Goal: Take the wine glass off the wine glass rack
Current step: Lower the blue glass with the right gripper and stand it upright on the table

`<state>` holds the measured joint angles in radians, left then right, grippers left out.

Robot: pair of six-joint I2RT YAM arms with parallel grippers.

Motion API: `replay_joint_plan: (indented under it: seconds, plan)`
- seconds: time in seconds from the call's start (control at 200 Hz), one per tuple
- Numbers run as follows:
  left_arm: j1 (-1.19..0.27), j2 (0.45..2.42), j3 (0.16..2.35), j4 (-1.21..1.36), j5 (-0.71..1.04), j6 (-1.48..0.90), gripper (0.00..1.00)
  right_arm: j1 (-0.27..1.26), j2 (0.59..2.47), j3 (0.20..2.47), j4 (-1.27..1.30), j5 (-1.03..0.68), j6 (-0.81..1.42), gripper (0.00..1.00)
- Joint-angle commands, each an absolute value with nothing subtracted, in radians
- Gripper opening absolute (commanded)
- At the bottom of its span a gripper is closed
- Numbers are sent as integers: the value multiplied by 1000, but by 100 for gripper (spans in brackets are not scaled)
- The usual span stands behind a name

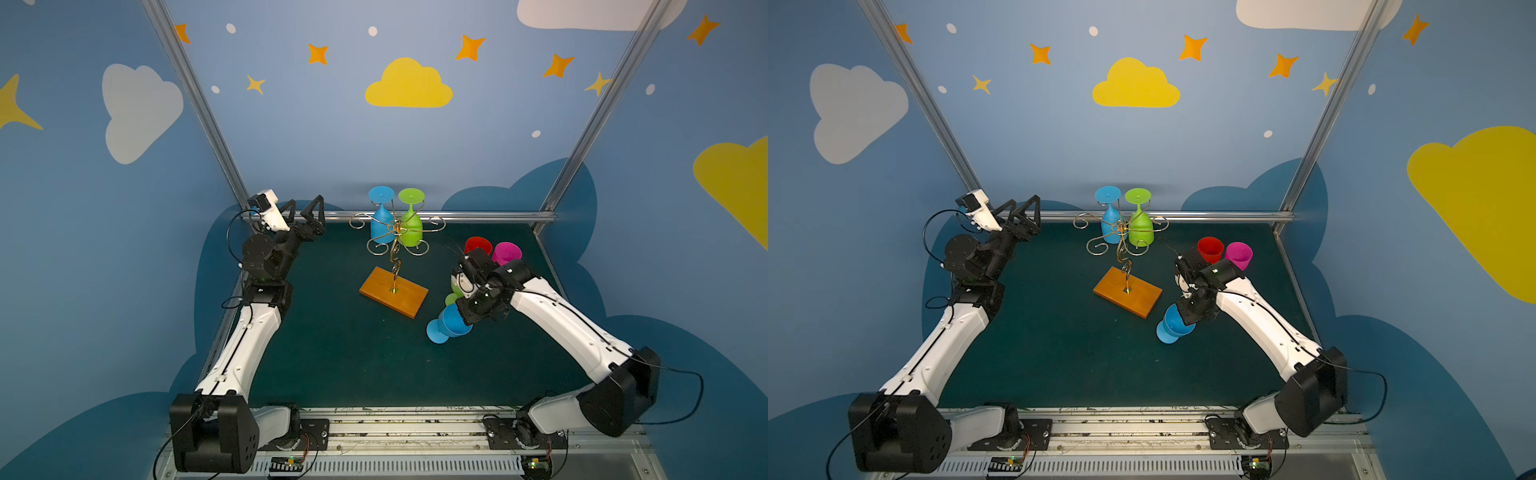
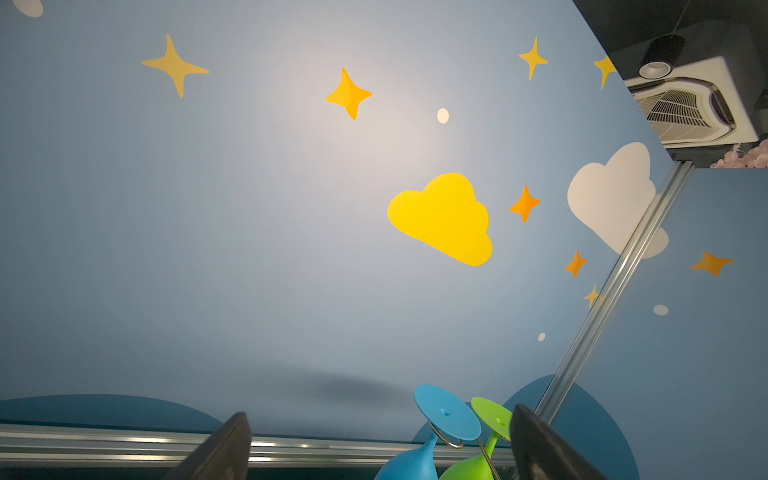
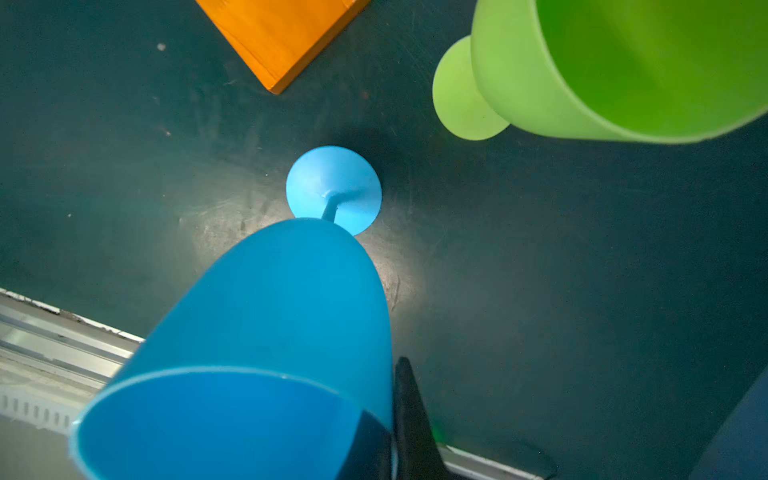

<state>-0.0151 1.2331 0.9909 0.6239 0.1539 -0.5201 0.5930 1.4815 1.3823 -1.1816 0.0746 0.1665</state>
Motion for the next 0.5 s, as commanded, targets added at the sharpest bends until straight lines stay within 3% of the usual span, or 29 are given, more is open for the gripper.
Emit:
replay_joint_plan:
  seconds: [0.0,0.315,0.496]
  plan:
    - [-7,1210,983,615,136,-502,95,600,1549,1464,-1284,119,235,0]
    - [2,1199,980,600,120,-492,95,614,1577,1467,-1205,78,240,0]
    - [13,1206,998,556,117,-497,95,612,1569,1474,-1194,61,241,20]
